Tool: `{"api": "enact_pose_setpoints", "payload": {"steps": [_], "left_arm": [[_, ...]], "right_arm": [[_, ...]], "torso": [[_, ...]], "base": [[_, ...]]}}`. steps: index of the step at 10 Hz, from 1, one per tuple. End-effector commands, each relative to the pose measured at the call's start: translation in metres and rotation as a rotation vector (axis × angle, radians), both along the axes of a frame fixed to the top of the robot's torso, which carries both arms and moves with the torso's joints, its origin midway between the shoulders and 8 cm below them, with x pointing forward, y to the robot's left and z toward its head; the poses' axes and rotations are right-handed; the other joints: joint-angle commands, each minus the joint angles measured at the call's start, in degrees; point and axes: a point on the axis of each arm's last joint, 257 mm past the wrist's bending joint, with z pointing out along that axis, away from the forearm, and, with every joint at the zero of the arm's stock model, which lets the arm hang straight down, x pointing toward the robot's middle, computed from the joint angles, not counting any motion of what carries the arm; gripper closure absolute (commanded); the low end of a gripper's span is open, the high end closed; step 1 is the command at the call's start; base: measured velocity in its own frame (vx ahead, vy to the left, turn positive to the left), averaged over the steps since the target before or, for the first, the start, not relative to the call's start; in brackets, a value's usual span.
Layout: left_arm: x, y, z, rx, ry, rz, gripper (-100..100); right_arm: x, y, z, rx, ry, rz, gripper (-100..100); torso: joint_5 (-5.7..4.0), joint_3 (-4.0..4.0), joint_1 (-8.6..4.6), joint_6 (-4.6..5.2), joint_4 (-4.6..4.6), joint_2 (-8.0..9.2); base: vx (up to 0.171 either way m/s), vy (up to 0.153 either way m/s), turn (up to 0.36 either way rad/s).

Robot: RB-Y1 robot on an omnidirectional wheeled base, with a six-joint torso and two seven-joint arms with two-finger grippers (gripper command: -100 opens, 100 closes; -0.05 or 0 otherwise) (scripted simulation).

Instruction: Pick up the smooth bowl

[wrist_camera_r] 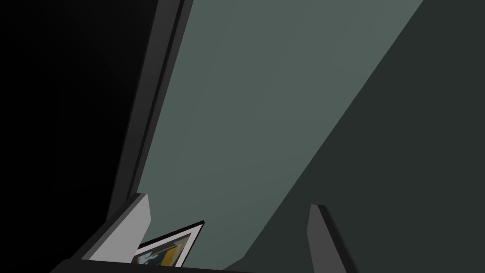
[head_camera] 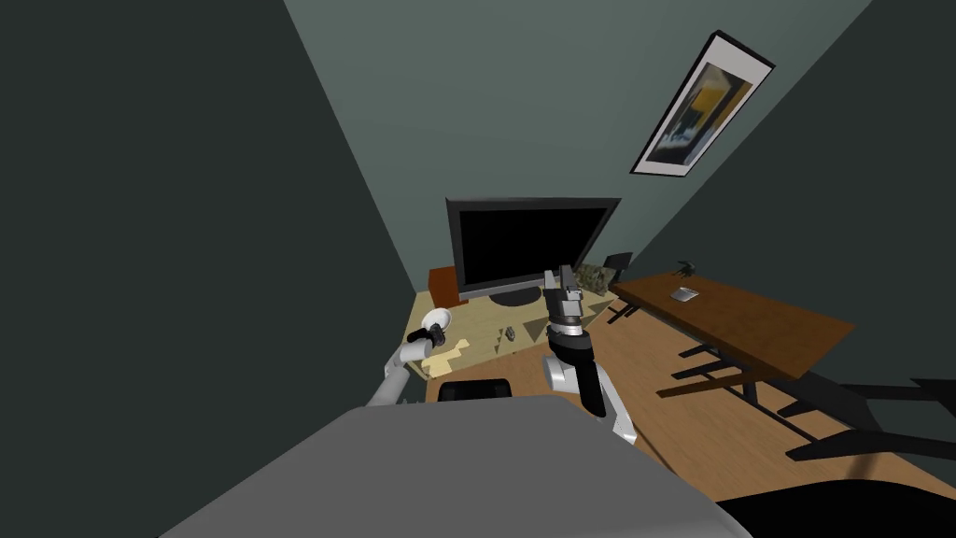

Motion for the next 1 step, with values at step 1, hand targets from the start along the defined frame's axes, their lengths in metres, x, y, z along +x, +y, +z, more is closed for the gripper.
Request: {"api": "enact_pose_setpoints", "payload": {"steps": [1], "left_arm": [[0.0000, 0.0000, 0.0000, 0.000, 0.000, 0.000, 0]], "right_arm": [[0.0000, 0.0000, 0.0000, 0.000, 0.000, 0.000, 0]], "torso": [[0.00, 0.00, 0.00, 0.00, 0.00, 0.00]], "base": [[-0.006, -0.001, 0.000]]}}
